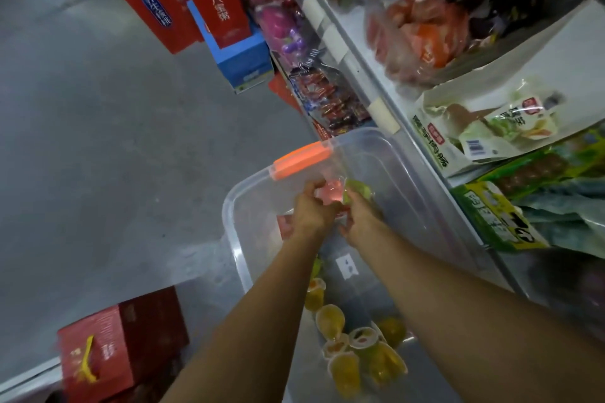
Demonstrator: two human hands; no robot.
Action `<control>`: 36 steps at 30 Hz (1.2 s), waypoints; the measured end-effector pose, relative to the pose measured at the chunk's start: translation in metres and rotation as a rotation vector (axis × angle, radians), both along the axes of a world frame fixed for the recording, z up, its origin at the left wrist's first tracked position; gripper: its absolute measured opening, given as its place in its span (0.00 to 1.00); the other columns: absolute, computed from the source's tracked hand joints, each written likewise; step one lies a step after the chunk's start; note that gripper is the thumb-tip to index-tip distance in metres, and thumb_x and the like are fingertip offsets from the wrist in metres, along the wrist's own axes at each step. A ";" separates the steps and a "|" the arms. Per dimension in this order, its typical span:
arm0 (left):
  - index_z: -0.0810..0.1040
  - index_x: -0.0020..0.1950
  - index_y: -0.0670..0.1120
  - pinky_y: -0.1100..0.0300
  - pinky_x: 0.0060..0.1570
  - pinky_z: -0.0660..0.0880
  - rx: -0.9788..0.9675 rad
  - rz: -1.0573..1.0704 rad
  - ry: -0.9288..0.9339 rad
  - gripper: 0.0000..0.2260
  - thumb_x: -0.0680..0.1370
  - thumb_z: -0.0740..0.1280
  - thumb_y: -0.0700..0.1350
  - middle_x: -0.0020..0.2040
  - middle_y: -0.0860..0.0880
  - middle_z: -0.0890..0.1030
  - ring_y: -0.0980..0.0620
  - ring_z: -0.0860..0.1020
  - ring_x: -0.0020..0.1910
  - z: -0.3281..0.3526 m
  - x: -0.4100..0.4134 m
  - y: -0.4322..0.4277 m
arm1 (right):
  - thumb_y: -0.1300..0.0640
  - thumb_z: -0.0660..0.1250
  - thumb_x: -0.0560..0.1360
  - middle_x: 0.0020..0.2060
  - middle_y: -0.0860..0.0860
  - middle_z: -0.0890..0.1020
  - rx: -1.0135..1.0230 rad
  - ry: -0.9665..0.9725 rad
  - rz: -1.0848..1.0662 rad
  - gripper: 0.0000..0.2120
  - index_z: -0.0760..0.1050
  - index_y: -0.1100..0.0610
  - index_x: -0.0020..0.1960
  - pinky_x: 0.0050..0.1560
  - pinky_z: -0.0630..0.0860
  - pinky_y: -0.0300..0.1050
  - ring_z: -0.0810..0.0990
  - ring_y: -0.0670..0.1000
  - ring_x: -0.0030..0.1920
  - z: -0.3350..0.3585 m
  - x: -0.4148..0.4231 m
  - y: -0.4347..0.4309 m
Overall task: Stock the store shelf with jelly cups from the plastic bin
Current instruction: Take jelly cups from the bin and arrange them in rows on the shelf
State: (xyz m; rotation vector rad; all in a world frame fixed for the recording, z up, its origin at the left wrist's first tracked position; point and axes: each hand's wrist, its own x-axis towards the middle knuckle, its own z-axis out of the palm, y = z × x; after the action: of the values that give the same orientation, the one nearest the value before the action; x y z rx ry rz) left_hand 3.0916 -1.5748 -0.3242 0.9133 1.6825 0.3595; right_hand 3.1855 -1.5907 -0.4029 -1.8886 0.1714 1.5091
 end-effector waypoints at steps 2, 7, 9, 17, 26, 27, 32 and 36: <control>0.75 0.59 0.54 0.55 0.57 0.77 0.072 0.014 0.080 0.18 0.73 0.74 0.41 0.58 0.48 0.76 0.47 0.78 0.53 -0.004 0.001 -0.003 | 0.33 0.69 0.50 0.41 0.52 0.83 0.020 -0.024 -0.037 0.27 0.77 0.51 0.40 0.53 0.80 0.55 0.82 0.53 0.43 0.025 -0.005 -0.002; 0.72 0.48 0.54 0.51 0.55 0.78 0.175 0.024 0.130 0.12 0.72 0.74 0.46 0.52 0.50 0.79 0.49 0.79 0.50 -0.003 0.007 -0.019 | 0.46 0.72 0.68 0.39 0.50 0.80 0.028 -0.057 -0.124 0.12 0.77 0.54 0.42 0.47 0.78 0.50 0.78 0.48 0.38 0.055 -0.011 -0.013; 0.74 0.50 0.51 0.51 0.53 0.78 0.197 -0.017 0.101 0.10 0.74 0.73 0.46 0.47 0.51 0.80 0.49 0.79 0.47 -0.002 0.005 -0.026 | 0.49 0.73 0.69 0.40 0.51 0.80 0.012 -0.060 -0.152 0.12 0.78 0.56 0.44 0.40 0.76 0.47 0.77 0.48 0.37 0.058 -0.007 -0.020; 0.76 0.54 0.48 0.48 0.58 0.78 0.128 -0.027 -0.033 0.12 0.76 0.70 0.53 0.49 0.50 0.81 0.49 0.80 0.50 0.038 -0.009 -0.076 | 0.53 0.76 0.63 0.48 0.59 0.84 0.066 0.019 -0.134 0.27 0.76 0.62 0.59 0.33 0.81 0.45 0.85 0.56 0.42 0.111 0.002 -0.067; 0.78 0.52 0.48 0.51 0.44 0.81 -0.129 0.239 -0.495 0.06 0.80 0.66 0.49 0.47 0.44 0.79 0.46 0.78 0.45 0.138 -0.038 -0.178 | 0.47 0.69 0.72 0.39 0.56 0.80 0.206 -0.108 0.112 0.13 0.78 0.57 0.48 0.46 0.82 0.59 0.78 0.55 0.40 0.210 0.001 -0.179; 0.79 0.51 0.47 0.53 0.41 0.80 -0.102 0.216 -0.498 0.05 0.80 0.66 0.47 0.47 0.45 0.79 0.47 0.78 0.44 0.148 -0.043 -0.192 | 0.48 0.69 0.72 0.39 0.56 0.79 0.234 -0.097 0.121 0.13 0.77 0.57 0.49 0.43 0.82 0.58 0.77 0.56 0.40 0.222 0.000 -0.197; 0.75 0.48 0.44 0.55 0.42 0.80 0.178 -0.003 -0.356 0.11 0.71 0.75 0.37 0.39 0.50 0.84 0.53 0.82 0.37 0.220 -0.062 -0.268 | 0.55 0.72 0.71 0.35 0.57 0.78 0.399 -0.188 0.183 0.12 0.74 0.61 0.48 0.35 0.82 0.53 0.79 0.56 0.35 0.290 -0.002 -0.289; 0.73 0.50 0.44 0.48 0.52 0.79 0.363 -0.209 -0.154 0.23 0.63 0.82 0.43 0.40 0.49 0.81 0.49 0.81 0.42 0.276 -0.069 -0.318 | 0.53 0.78 0.64 0.37 0.59 0.77 0.512 -0.399 0.217 0.22 0.69 0.61 0.47 0.27 0.72 0.40 0.76 0.49 0.26 0.337 0.002 -0.362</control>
State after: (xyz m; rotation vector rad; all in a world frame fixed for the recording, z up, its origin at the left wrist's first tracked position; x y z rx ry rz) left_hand 3.0222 -1.8929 -0.0482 1.2834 1.3886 0.5896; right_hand 3.1871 -1.9532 -0.0655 -1.7689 -0.5655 1.1305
